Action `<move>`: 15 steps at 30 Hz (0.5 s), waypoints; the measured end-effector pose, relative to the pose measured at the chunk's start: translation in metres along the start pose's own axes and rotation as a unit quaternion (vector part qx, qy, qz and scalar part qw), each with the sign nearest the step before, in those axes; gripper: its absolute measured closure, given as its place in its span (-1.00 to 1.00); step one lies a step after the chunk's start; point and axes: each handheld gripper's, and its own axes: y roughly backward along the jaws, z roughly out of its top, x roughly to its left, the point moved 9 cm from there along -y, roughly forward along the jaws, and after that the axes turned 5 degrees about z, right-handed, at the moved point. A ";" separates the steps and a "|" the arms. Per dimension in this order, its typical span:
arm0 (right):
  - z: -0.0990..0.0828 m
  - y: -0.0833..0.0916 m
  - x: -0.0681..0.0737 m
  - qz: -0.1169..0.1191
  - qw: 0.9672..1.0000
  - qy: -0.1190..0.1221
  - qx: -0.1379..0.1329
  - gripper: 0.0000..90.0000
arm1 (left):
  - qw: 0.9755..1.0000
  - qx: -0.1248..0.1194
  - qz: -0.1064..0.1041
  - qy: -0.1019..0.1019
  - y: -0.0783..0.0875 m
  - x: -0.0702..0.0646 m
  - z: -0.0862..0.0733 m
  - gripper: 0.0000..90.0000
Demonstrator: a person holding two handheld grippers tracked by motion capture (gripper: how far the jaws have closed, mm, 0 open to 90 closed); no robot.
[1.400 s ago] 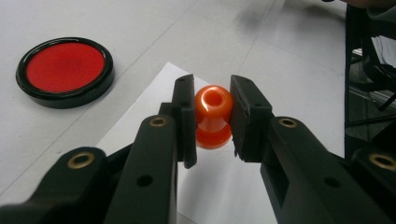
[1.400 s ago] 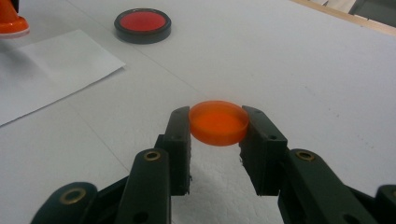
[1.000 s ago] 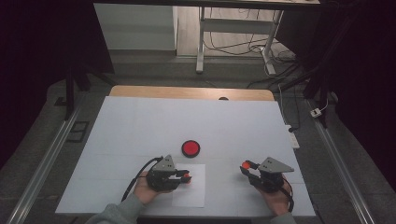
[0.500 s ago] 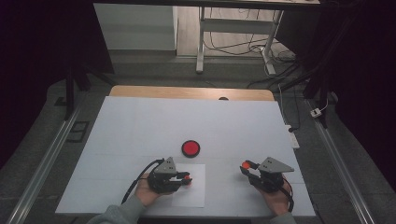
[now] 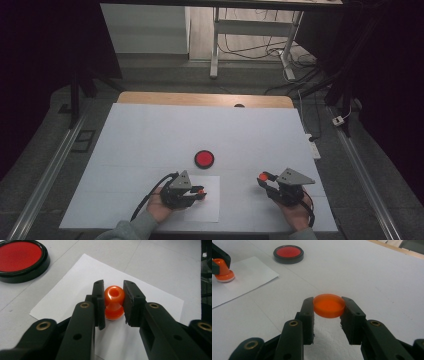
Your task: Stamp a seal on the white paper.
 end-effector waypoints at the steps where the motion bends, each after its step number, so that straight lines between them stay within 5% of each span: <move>1: 0.000 0.000 0.000 0.000 1.000 0.000 0.000 0.42 | 1.000 0.000 0.000 0.000 0.000 0.000 0.000 0.62; 15: 0.001 0.000 0.000 0.000 1.000 0.000 -0.003 0.42 | 0.999 -0.005 0.032 -0.035 -0.001 -0.005 -0.003 0.62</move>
